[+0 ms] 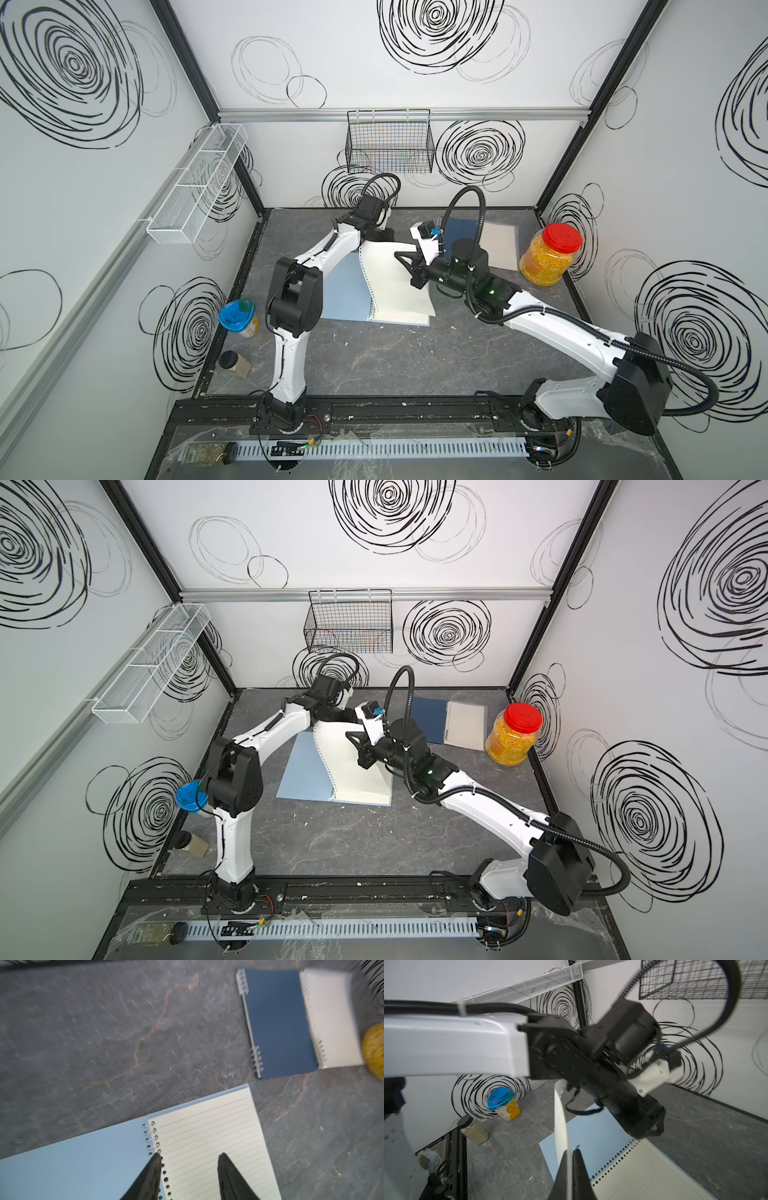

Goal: Tear off pages from different notebooks
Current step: Tear off the paper from the notebook, then place the paper at the corner of the board.

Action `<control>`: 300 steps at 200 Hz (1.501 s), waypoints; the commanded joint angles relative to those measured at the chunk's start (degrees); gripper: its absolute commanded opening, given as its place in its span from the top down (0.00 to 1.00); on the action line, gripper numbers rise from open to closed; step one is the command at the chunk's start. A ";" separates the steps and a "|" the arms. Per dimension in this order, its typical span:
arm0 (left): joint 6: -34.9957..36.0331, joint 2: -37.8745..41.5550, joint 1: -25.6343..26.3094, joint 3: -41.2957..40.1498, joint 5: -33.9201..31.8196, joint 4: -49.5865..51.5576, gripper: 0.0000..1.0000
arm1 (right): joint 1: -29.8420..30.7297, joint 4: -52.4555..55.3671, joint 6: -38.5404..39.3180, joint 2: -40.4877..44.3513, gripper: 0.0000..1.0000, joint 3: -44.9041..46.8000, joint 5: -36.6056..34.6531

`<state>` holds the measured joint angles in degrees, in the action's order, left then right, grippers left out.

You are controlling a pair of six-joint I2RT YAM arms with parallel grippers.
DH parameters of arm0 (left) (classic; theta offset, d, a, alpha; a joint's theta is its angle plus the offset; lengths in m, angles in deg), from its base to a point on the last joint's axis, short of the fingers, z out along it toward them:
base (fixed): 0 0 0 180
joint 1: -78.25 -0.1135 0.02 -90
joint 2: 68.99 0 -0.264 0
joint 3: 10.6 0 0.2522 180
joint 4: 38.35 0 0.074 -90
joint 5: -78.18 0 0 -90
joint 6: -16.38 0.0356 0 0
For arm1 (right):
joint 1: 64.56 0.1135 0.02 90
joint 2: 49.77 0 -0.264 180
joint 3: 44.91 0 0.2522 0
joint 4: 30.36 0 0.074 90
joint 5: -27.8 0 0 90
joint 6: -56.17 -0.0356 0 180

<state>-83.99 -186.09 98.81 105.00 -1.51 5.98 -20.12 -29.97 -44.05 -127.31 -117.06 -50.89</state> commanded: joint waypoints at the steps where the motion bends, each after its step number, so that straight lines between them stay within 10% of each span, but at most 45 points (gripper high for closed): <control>1: -2.06 7.09 -3.71 -3.13 -0.62 -4.34 0.50 | -2.99 1.36 -4.44 -1.02 1.00 -1.00 0.74; 110: -8.26 37.55 -11.86 -44.68 23.01 -51.42 0.43 | -12.64 -1.19 -5.60 -5.37 1.00 -9.57 18.37; 195: -8.33 33.15 -10.49 -45.90 40.05 -69.86 0.39 | -15.58 -4.41 -9.13 -4.04 1.00 -13.41 28.94; 300: -2.44 30.48 -5.27 -40.27 43.62 -63.27 0.40 | -18.32 -9.46 -14.63 -3.01 1.00 -12.55 30.51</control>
<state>-86.79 -155.18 92.36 62.97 37.44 -54.68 -37.52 -36.50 -56.93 -131.47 -129.46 -20.00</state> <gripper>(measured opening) 0.616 0.049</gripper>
